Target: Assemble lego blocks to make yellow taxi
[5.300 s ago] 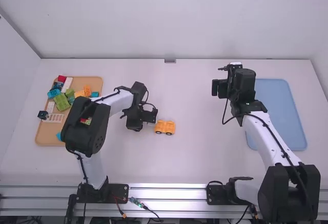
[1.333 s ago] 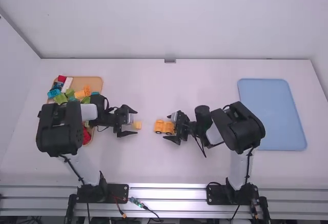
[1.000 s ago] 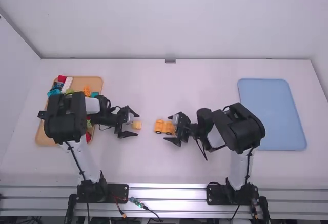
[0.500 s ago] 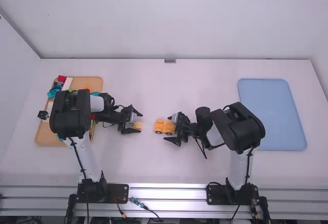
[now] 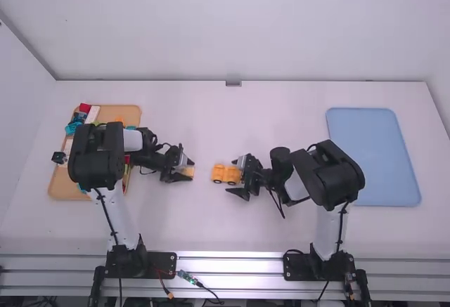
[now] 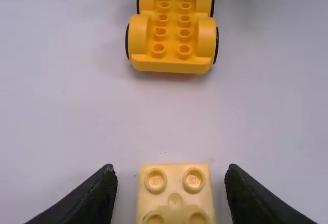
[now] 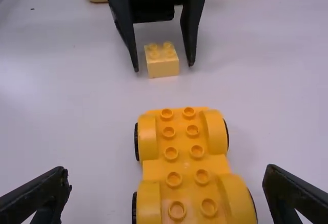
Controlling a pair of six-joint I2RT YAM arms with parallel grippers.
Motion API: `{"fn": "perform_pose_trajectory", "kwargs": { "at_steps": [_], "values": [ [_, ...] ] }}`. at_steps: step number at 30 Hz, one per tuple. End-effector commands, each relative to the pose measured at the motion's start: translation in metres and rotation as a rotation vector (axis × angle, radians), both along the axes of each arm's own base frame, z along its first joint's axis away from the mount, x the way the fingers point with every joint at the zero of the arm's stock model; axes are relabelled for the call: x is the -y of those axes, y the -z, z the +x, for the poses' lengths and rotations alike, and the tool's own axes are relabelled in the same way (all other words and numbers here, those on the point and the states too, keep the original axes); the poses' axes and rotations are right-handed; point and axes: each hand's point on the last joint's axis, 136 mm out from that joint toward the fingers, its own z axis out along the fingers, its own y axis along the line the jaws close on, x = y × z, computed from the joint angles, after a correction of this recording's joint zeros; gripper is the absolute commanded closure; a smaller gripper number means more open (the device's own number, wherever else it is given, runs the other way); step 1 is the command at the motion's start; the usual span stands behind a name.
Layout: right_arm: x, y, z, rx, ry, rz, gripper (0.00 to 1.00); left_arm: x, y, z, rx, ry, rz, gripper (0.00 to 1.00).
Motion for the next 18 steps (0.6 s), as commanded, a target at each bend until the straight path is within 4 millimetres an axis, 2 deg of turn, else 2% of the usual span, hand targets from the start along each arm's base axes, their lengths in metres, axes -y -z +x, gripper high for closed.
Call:
{"fn": "perform_pose_trajectory", "kwargs": {
  "at_steps": [1,7,14,17,18],
  "values": [
    [-0.002,0.0,0.004,-0.006,-0.006,0.004,0.01,-0.002,-0.002,0.004,-0.011,-0.009,-0.005,0.44],
    [-0.003,0.002,0.005,-0.023,-0.006,-0.002,0.01,-0.003,0.002,0.002,-0.025,0.005,0.033,0.5],
    [-0.003,0.002,0.005,-0.022,-0.006,-0.002,0.01,0.0,0.01,-0.004,0.006,0.0,0.015,0.5],
    [-0.003,0.002,0.006,-0.023,-0.007,-0.003,0.01,0.002,0.006,-0.001,0.017,-0.002,-0.009,0.6],
    [-0.003,0.002,0.006,-0.021,-0.006,-0.002,0.01,0.002,0.005,0.0,0.014,-0.002,-0.009,0.6]
  ]
}}
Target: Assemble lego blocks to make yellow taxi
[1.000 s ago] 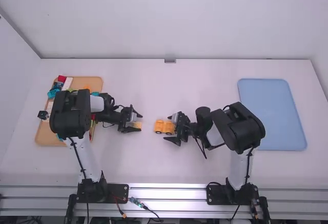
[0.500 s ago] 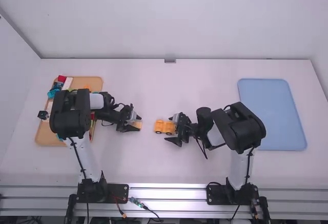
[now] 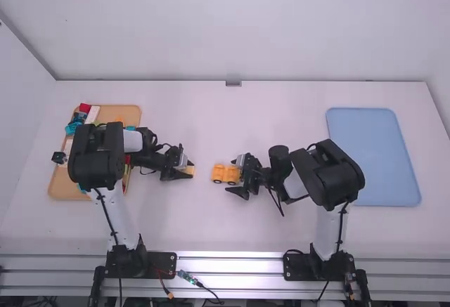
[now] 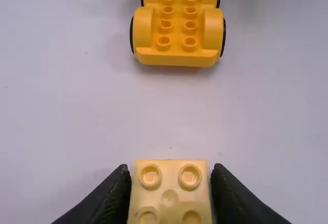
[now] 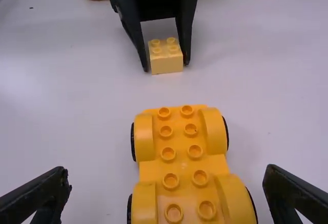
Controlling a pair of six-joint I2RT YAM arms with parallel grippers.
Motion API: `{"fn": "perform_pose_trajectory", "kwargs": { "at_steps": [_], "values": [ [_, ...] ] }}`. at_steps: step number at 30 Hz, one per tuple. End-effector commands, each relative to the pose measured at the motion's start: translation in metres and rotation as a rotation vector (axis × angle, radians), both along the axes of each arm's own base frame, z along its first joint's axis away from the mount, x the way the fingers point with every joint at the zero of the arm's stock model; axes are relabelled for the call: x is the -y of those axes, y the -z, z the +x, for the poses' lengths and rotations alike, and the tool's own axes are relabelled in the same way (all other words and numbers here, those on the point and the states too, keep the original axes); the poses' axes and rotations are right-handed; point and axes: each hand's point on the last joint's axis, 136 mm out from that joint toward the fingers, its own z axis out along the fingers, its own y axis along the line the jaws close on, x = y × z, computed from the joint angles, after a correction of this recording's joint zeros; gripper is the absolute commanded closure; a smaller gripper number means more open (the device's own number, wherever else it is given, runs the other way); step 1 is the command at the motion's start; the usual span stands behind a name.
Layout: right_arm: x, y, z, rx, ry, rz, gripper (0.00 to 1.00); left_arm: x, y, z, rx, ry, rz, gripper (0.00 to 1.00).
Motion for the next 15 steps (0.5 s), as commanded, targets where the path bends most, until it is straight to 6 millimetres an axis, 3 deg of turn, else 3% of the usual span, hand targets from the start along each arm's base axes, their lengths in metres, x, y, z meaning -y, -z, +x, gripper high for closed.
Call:
{"fn": "perform_pose_trajectory", "kwargs": {
  "at_steps": [1,6,15],
  "values": [
    [-0.0014,0.0001,0.0015,-0.002,-0.006,0.007,0.01,0.0023,-0.0004,-0.0025,-0.017,0.001,-0.017,0.6],
    [-0.0015,-0.0001,0.0018,-0.002,-0.006,0.007,0.01,0.0012,-0.0053,0.0,-0.039,0.003,-0.012,0.55],
    [-0.0013,-0.0001,0.002,-0.001,-0.005,0.007,0.01,0.0009,-0.0029,-0.0008,-0.029,0.005,-0.008,0.66]
  ]
}}
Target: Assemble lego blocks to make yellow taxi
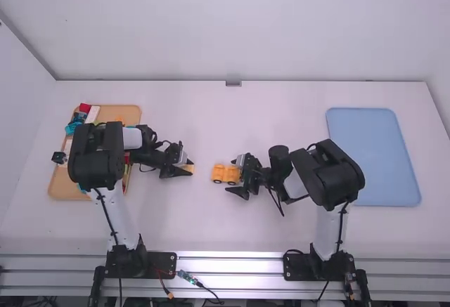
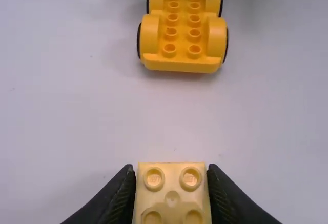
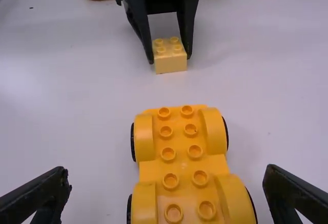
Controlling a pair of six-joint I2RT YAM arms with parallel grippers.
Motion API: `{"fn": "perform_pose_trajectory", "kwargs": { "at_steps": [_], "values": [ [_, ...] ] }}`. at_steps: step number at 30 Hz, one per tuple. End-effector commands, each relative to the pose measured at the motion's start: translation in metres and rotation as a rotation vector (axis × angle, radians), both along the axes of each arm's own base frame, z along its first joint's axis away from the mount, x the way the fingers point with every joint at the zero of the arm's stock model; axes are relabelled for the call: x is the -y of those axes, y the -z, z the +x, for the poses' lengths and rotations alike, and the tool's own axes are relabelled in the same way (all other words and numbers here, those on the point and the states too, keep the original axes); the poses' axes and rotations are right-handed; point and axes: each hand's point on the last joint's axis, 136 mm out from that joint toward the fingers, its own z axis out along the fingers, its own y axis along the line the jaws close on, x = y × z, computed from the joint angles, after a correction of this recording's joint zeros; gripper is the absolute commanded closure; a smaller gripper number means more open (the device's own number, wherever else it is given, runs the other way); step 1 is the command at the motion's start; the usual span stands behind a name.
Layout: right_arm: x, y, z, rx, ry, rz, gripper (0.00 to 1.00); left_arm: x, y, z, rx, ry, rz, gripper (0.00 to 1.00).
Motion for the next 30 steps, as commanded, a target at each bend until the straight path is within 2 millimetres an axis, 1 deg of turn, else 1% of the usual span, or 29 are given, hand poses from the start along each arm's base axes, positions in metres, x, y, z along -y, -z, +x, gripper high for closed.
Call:
{"fn": "perform_pose_trajectory", "kwargs": {
  "at_steps": [1,2,6,10,11,15,16,17,19,21,22,23,24,27,30],
  "values": [
    [-0.001,0.0,0.002,0.0,-0.005,0.006,0.01,0.003,0.005,-0.007,-0.012,0.003,-0.013,0.66],
    [-0.001,0.0,0.002,0.0,-0.006,0.007,0.01,0.003,0.006,-0.008,-0.01,0.003,-0.014,0.66],
    [-0.001,0.0,0.002,0.0,-0.006,0.006,0.01,0.003,0.007,-0.008,-0.004,0.003,-0.016,0.73],
    [-0.001,0.0,0.002,-0.001,-0.004,0.006,0.01,0.003,0.003,-0.006,-0.007,0.001,-0.024,0.77],
    [-0.001,0.0,0.002,-0.001,-0.004,0.006,0.01,0.002,0.001,-0.004,-0.009,-0.001,-0.024,0.8],
    [-0.001,0.001,0.002,-0.002,-0.003,0.002,0.01,0.001,-0.013,0.001,-0.053,-0.004,-0.031,0.8],
    [-0.001,0.001,0.002,-0.002,-0.003,0.003,0.01,0.003,-0.018,0.004,-0.062,0.001,-0.033,0.91],
    [-0.001,0.001,0.003,-0.002,-0.001,0.002,0.01,0.005,-0.024,0.006,-0.065,0.002,-0.05,0.97],
    [0.0,0.002,0.003,-0.003,0.003,0.0,0.01,0.007,-0.032,0.009,-0.064,0.003,-0.073,0.98],
    [0.001,0.004,0.006,-0.001,0.019,-0.014,0.01,0.011,-0.046,0.014,-0.041,0.012,-0.114,0.98],
    [0.002,0.006,0.007,-0.005,0.031,-0.025,0.0,0.012,-0.054,0.014,-0.029,0.02,-0.139,0.98],
    [0.002,0.007,0.007,-0.005,0.033,-0.026,0.01,0.013,-0.055,0.014,-0.027,0.022,-0.141,0.98],
    [0.004,0.009,0.009,-0.007,0.045,-0.037,0.01,0.014,-0.062,0.013,-0.019,0.028,-0.163,0.98],
    [0.003,0.008,0.008,-0.007,0.04,-0.033,0.01,0.015,-0.07,0.01,-0.011,0.039,-0.171,0.98],
    [0.003,0.008,0.008,-0.005,0.038,-0.033,0.01,0.02,-0.075,0.003,0.019,0.054,-0.164,0.98]
  ]
}}
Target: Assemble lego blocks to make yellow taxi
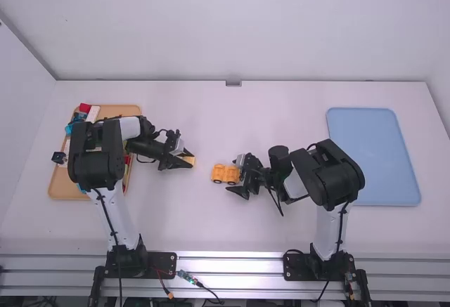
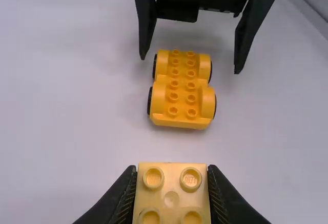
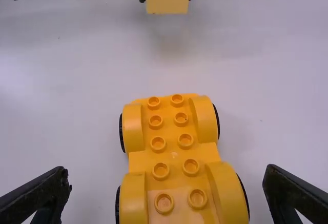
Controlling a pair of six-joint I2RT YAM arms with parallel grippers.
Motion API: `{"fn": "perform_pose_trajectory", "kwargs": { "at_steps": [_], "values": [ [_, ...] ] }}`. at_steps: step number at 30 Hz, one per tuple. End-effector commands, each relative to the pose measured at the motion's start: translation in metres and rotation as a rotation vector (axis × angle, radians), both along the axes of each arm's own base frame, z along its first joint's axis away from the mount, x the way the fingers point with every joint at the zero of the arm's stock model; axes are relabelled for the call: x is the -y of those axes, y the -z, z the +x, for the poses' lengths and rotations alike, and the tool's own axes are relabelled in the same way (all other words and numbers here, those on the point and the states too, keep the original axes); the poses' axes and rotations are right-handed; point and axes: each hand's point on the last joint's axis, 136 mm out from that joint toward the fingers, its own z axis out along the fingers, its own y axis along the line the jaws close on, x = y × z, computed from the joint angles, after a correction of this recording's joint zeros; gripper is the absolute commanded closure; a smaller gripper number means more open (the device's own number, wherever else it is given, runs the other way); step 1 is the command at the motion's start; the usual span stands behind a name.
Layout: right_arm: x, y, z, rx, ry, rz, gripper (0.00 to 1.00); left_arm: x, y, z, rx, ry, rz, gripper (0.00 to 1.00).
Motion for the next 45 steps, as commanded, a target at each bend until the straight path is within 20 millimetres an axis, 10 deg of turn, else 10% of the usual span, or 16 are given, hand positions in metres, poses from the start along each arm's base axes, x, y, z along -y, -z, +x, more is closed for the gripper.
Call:
{"fn": "perform_pose_trajectory", "kwargs": {
  "at_steps": [1,15,35,45],
  "values": [
    [-0.001,0.002,0.003,0.002,0.002,-0.002,0.01,0.013,-0.026,-0.005,0.114,0.023,-0.063,0.98],
    [-0.008,0.003,0.005,0.008,-0.08,-0.019,0.01,0.065,-0.009,-0.004,0.2,-0.079,0.137,0.98],
    [-0.029,0.03,0.003,-0.026,-0.098,-0.023,0.0,0.071,-0.018,-0.006,0.107,-0.103,0.113,0.98],
    [-0.024,0.029,0.001,0.024,-0.069,-0.027,0.25,0.068,-0.01,-0.01,0.098,-0.109,0.137,0.98]
  ]
}}
